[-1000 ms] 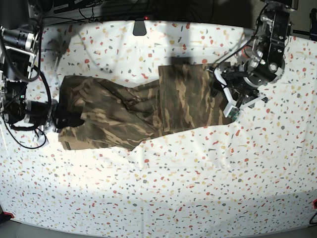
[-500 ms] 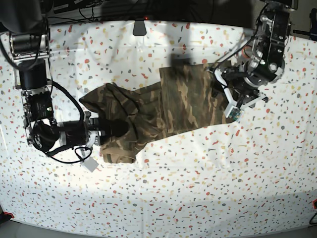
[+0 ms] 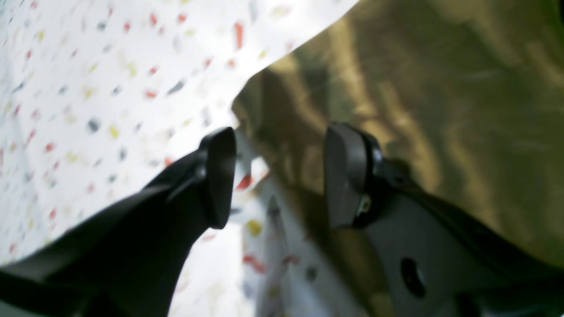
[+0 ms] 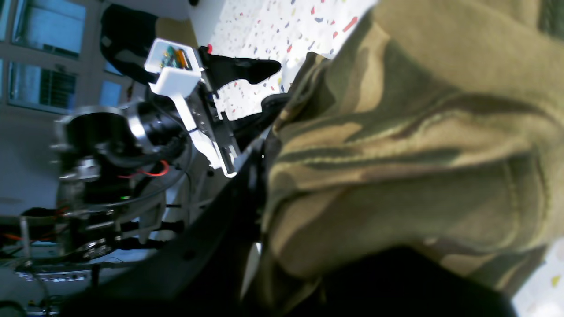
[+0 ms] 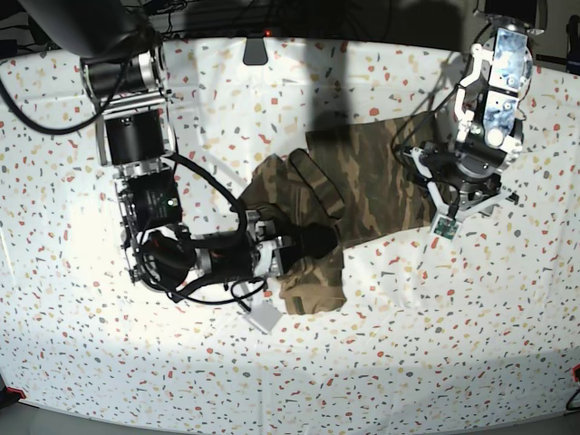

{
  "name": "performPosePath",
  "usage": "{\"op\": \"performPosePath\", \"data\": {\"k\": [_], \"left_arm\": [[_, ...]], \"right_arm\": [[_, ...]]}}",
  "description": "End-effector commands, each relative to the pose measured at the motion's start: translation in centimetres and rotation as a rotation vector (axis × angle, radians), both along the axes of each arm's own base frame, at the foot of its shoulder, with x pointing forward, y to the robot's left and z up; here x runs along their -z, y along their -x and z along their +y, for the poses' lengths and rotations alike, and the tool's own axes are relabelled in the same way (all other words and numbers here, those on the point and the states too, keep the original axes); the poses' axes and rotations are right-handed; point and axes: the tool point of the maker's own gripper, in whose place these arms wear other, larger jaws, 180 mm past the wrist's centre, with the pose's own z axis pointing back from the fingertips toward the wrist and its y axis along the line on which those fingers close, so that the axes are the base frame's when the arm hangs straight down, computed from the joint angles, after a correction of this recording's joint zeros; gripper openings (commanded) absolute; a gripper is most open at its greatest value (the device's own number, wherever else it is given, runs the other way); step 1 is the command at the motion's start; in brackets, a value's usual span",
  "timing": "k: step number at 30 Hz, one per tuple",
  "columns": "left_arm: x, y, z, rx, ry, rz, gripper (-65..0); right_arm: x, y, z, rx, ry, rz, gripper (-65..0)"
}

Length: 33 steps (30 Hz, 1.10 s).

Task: Fold the T-shirt properly
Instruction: 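Grasp the other strip end with the right gripper and fold it over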

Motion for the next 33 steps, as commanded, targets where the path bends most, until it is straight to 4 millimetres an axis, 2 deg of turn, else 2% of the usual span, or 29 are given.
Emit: {"op": "performPosePath", "data": {"k": [1, 5, 12, 16, 19, 22, 24, 28, 33], "left_arm": [[-1.4, -0.9, 0.8, -0.018, -0.031, -0.036, -33.4], [0.1, 1.7, 3.0, -0.121, -0.11, 0.117, -33.4], [1.3, 3.1, 2.1, -0.075, -0.074, 0.084, -33.4], [1.8, 3.9, 2.1, -0.076, -0.074, 0.105, -33.4], [1.8, 3.9, 2.7, -0.081, -0.105, 0.108, -33.4], [1.0, 3.4, 4.2, -0.086, -0.212, 0.067, -33.4], [0.4, 3.1, 5.5, -0.093, -0.306, 0.044, -33.4], [-1.0, 2.6, 8.0, -0.155, -0.38, -0.014, -33.4], [-2.7, 2.2, 11.0, -0.224, -0.459, -0.073, -33.4]], "right_arm": [[-2.4, -1.0, 0.9, 0.0, -0.055, -0.057, -65.0], [-2.3, -0.7, 3.1, -0.022, -0.048, -0.063, -65.0], [-2.1, 0.1, 7.7, -0.064, -0.009, -0.085, -65.0], [-3.2, 0.7, 10.3, -0.087, -0.05, -0.091, -65.0], [-3.3, 0.8, 10.5, -0.09, -0.056, -0.091, -65.0], [-3.5, 0.7, 10.9, -0.086, -0.066, -0.101, -46.5], [-3.5, 0.8, 10.9, -0.087, -0.065, -0.101, -39.7], [-4.6, 1.2, 11.2, -0.102, -0.129, -0.086, -38.5], [-7.6, 1.9, 11.8, -0.129, -0.301, -0.053, -38.5]]}}
